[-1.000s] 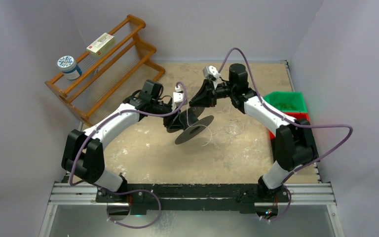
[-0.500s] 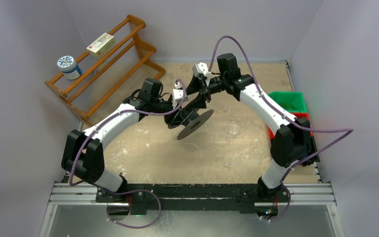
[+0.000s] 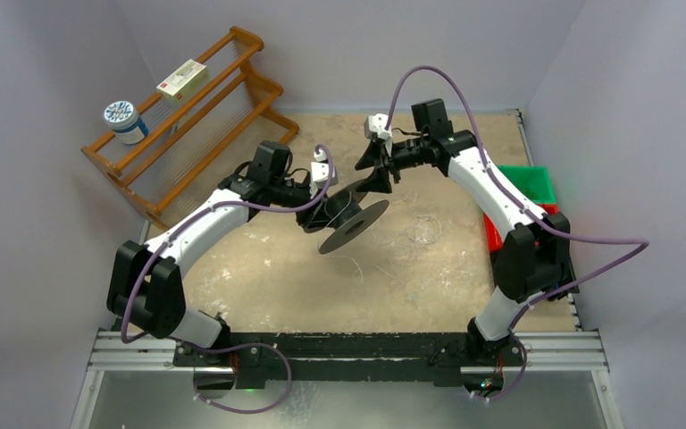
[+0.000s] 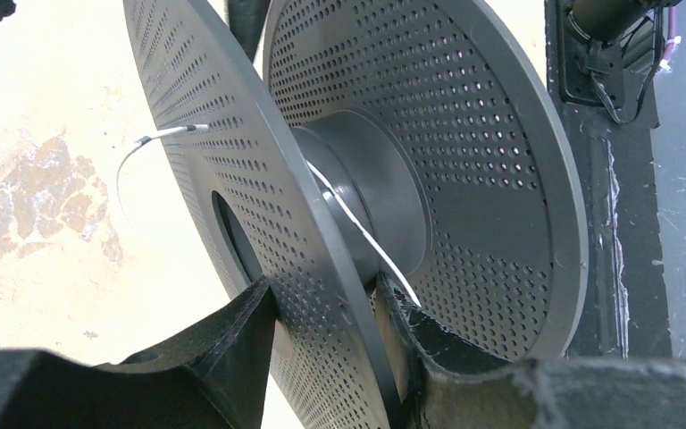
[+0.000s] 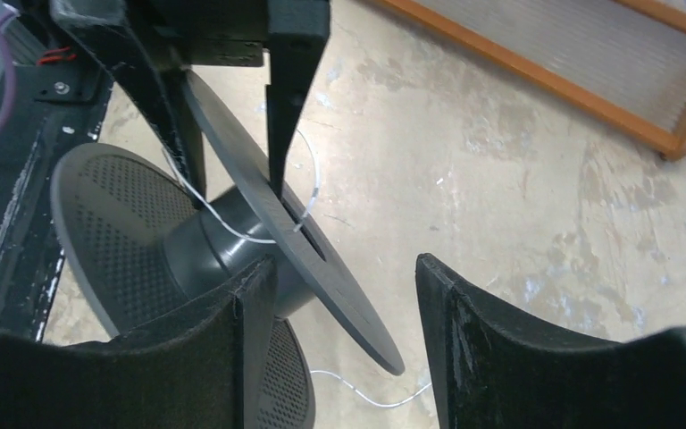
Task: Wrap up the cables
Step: Wrap the cable around the cable reel.
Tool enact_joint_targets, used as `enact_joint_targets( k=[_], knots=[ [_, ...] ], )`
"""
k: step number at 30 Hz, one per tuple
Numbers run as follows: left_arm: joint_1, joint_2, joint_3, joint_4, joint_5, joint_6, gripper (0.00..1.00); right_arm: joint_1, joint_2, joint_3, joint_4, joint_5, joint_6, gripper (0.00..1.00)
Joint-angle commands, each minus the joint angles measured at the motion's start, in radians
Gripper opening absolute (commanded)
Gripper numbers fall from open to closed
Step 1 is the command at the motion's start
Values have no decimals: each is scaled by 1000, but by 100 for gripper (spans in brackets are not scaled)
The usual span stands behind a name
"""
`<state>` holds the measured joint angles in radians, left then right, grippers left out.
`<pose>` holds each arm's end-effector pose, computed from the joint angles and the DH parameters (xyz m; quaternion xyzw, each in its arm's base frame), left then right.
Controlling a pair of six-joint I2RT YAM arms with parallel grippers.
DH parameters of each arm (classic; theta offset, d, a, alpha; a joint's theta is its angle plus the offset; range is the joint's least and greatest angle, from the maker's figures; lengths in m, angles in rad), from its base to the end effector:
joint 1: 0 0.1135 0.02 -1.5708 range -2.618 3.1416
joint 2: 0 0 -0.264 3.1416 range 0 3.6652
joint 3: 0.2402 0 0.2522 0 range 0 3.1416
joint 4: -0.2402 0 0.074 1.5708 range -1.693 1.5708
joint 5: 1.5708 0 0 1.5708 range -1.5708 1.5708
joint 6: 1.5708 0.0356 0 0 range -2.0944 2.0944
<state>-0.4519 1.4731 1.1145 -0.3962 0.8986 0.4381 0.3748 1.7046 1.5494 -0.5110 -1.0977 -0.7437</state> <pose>0.2710 -0.1625 0.2806 0.5115 0.6721 -0.4011 0.3546 0.3396 0.1677 0.3408 -0.6004 0.5295 0.3929 0.4526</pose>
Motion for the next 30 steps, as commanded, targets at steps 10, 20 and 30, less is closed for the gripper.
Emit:
enact_joint_targets(
  k=[10, 20, 30],
  knots=[
    [4, -66, 50, -4, 52, 63, 0, 7, 47, 73, -241, 54, -263, 17],
    [12, -95, 99, -41, -162, 50, 38, 6, 10, 102, -212, 106, -216, 0],
    [33, -143, 178, -140, -384, 81, 69, 6, -170, -45, -1, 255, -148, 0]
  ],
)
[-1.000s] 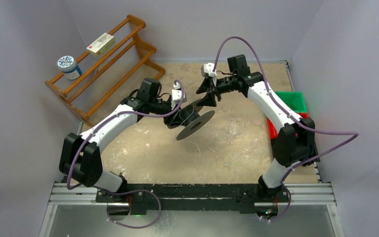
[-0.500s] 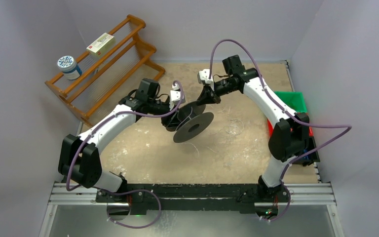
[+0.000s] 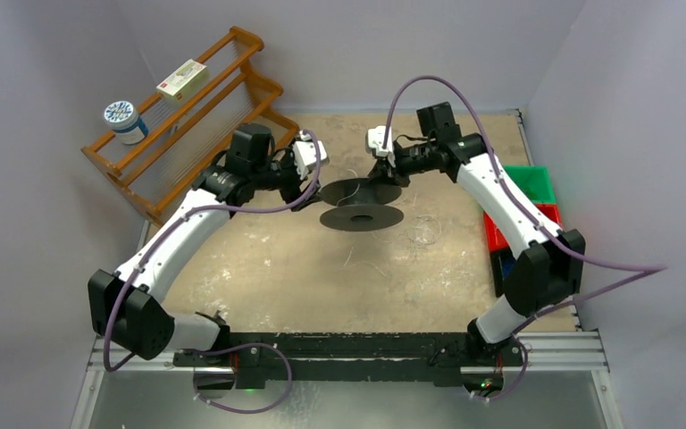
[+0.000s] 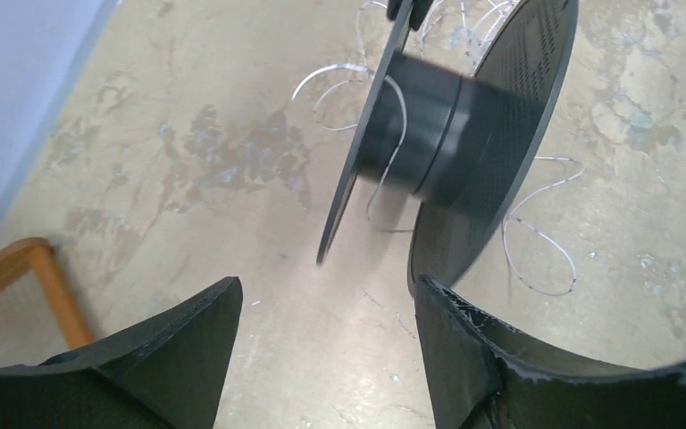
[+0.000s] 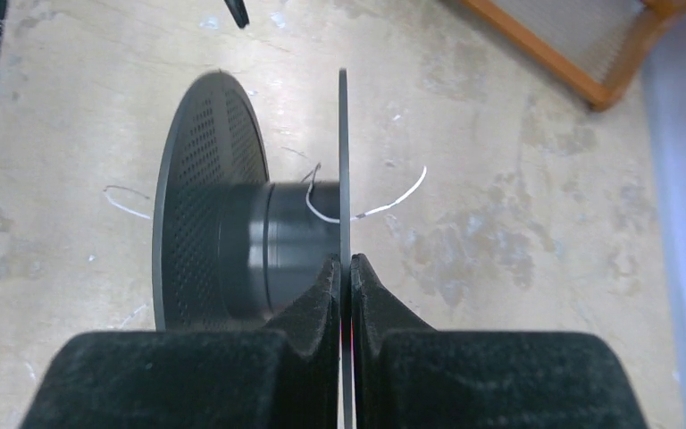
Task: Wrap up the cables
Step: Wrap the cable around the cable reel.
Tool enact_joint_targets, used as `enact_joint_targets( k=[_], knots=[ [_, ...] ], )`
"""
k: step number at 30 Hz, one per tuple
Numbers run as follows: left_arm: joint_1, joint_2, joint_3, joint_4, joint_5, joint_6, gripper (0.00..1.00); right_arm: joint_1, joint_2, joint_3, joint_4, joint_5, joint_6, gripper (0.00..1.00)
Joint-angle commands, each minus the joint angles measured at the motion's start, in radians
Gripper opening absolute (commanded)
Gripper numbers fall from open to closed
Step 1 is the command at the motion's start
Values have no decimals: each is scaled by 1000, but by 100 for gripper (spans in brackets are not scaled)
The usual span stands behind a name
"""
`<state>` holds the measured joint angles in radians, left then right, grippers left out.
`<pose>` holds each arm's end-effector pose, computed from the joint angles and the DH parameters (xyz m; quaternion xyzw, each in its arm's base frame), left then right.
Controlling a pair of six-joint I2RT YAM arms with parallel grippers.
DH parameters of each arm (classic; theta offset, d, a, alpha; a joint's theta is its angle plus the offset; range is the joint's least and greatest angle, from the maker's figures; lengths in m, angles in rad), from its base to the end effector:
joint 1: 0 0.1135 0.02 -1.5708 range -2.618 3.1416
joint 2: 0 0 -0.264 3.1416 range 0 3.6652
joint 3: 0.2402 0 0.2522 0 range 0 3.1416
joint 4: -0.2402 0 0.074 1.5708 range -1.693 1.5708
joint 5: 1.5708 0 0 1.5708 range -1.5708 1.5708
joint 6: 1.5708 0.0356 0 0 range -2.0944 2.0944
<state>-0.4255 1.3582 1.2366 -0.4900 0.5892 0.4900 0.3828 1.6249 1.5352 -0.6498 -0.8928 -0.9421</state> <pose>0.2647 -0.1417 0.3419 0.4954 0.7023 -0.2432 0.4496 0.3188 0.1582 0.3500 -0.6450 0.5435 0.2791 0.4591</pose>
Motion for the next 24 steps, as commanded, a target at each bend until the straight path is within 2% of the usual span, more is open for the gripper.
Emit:
enact_joint_targets(
  k=[1, 6, 12, 19, 24],
  knots=[
    [7, -29, 61, -59, -73, 41, 71, -2, -103, -49, 169, 78, 73, 0],
    [-8, 7, 96, -18, -45, 14, 85, 11, -143, -130, 277, 138, 141, 0],
    [-108, 113, 188, 63, -111, -49, 89, 35, -189, -228, 367, 176, 177, 0],
    [-240, 245, 252, 102, -132, -28, 90, 36, -192, -258, 386, 149, 196, 0],
    [-252, 296, 250, 118, -106, -3, 82, 36, -200, -266, 381, 139, 196, 0]
  ],
)
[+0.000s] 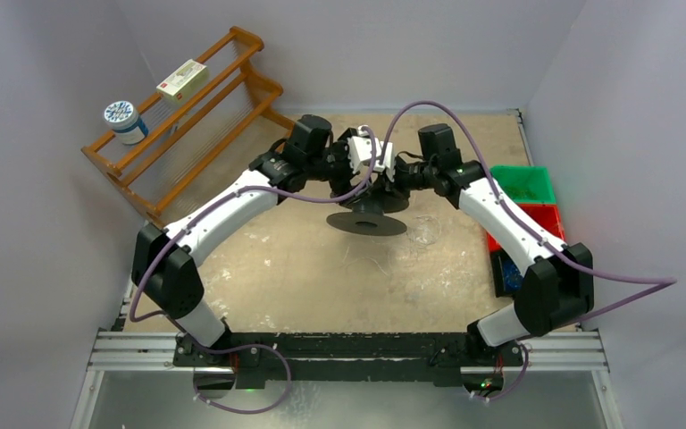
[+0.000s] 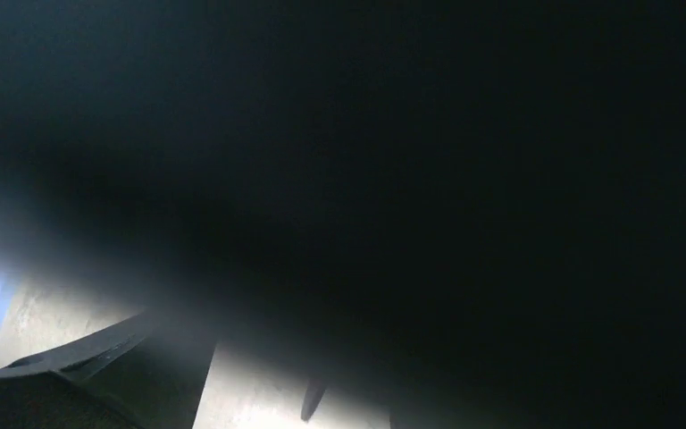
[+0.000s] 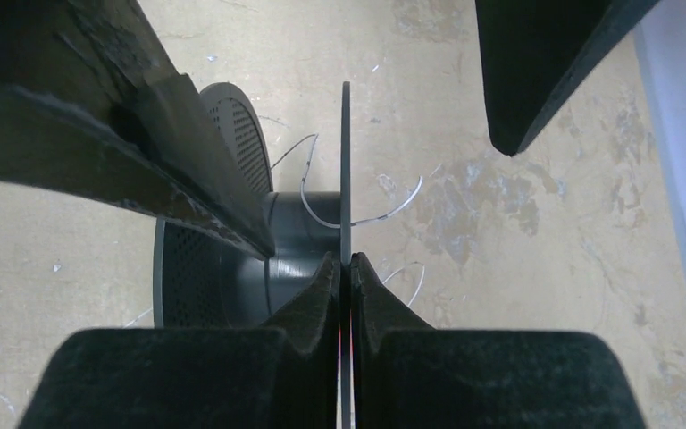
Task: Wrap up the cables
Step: Wrap the cable around the cable reel.
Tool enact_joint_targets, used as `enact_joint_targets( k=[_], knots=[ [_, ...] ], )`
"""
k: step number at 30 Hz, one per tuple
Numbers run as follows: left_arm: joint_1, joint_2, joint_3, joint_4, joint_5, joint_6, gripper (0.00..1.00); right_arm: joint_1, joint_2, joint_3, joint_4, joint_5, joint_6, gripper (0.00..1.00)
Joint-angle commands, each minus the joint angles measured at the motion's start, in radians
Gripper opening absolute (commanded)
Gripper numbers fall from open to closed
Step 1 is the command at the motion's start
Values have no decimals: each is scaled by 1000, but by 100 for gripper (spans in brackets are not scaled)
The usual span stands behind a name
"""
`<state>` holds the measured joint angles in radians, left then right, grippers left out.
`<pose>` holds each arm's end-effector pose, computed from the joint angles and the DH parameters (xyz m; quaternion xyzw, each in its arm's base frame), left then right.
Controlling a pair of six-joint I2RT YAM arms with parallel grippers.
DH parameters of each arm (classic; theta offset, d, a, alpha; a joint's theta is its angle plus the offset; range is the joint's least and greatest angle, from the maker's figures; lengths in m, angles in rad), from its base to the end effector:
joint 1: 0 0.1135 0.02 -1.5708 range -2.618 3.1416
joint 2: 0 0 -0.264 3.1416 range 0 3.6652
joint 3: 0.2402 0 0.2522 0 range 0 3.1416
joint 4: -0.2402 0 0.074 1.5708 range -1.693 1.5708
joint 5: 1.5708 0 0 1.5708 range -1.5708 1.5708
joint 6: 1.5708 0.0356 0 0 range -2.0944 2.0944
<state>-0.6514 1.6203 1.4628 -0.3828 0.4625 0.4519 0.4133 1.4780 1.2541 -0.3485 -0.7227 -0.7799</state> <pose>0.2887 -0.2401 0.3436 0.5401 0.6622 -0.2462 0.4574 0.2949 0.1550 0.3259 -0.6014 0.5843 0.2236 0.4969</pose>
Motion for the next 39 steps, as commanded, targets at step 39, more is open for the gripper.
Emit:
enact_joint_targets(
  k=[39],
  knots=[
    [57, 141, -59, 171, 289, 7, 72, -104, 39, 14, -24, -271, -55, 0]
  ],
)
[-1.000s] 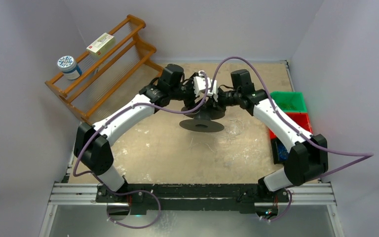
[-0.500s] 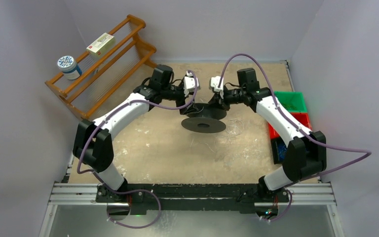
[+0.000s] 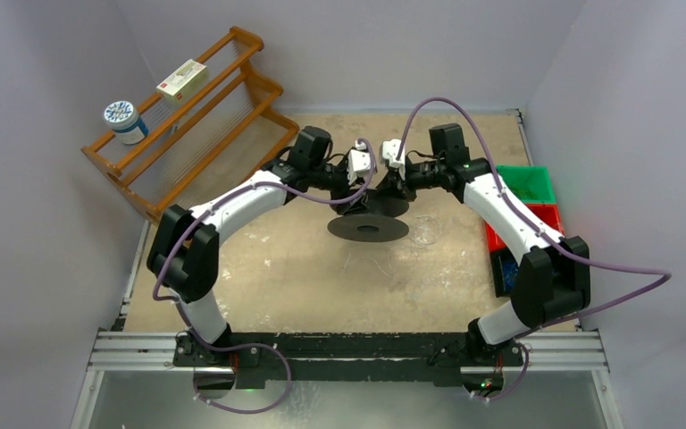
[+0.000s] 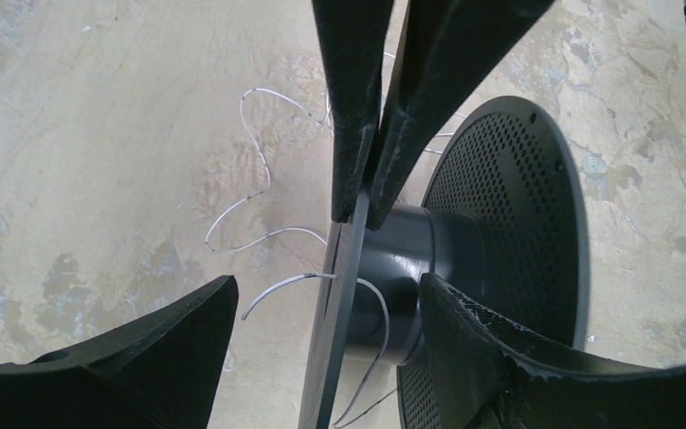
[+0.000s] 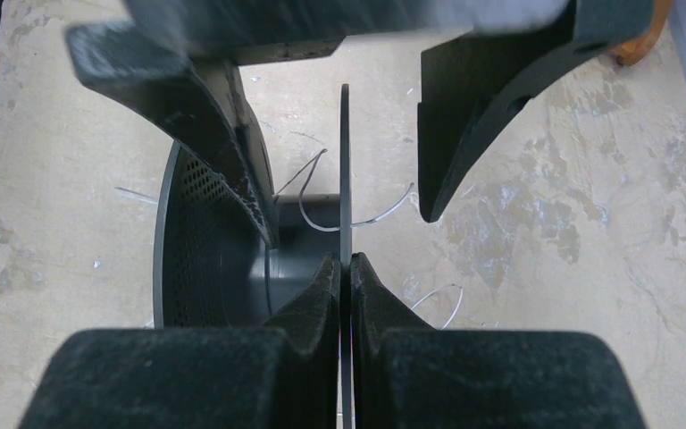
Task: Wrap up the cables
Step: Wrap the cable around the cable reel.
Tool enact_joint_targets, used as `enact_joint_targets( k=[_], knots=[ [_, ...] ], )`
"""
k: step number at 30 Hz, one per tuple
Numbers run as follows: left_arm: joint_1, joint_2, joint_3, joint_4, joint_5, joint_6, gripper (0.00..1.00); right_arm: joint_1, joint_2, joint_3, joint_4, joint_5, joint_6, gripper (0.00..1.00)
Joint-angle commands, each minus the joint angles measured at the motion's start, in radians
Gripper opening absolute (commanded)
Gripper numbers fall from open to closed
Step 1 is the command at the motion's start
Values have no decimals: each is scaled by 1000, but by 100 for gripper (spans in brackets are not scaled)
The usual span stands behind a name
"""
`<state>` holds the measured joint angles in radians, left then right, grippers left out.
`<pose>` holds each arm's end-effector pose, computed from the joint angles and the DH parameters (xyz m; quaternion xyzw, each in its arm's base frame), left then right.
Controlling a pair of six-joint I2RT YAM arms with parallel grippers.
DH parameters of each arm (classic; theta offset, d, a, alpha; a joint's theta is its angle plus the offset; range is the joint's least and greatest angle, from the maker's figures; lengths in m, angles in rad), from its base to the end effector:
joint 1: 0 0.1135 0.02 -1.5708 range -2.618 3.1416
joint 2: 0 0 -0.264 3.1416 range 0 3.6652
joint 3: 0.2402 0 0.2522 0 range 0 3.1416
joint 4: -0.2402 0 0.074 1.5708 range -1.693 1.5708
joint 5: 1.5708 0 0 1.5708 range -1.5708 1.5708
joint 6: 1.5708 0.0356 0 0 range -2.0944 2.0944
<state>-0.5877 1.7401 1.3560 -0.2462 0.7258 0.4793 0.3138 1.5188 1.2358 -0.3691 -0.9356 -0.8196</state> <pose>0.3159 -0.2389 0.2783 0.5623 0.6358 -0.3389 0.4058 0.3087 0.1303 0.3086 -0.5982 0.5677 0.2923 0.4843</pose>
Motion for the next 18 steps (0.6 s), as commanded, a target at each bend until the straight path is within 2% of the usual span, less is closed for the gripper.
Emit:
enact_joint_targets(
  k=[1, 9, 15, 18],
  knots=[
    [-7, 28, 54, 32, 31, -21, 71, -5, -3, 32, -5, -58, -17, 0],
    [-9, 53, 97, 21, 89, -55, 67, -11, 1, 29, -7, -60, -24, 0],
    [-9, 80, 110, 44, 59, -97, 56, -12, 0, 28, -8, -64, -27, 0],
    [-9, 91, 109, 22, 44, -71, 54, -15, 0, 28, -8, -63, -27, 0]
  ],
)
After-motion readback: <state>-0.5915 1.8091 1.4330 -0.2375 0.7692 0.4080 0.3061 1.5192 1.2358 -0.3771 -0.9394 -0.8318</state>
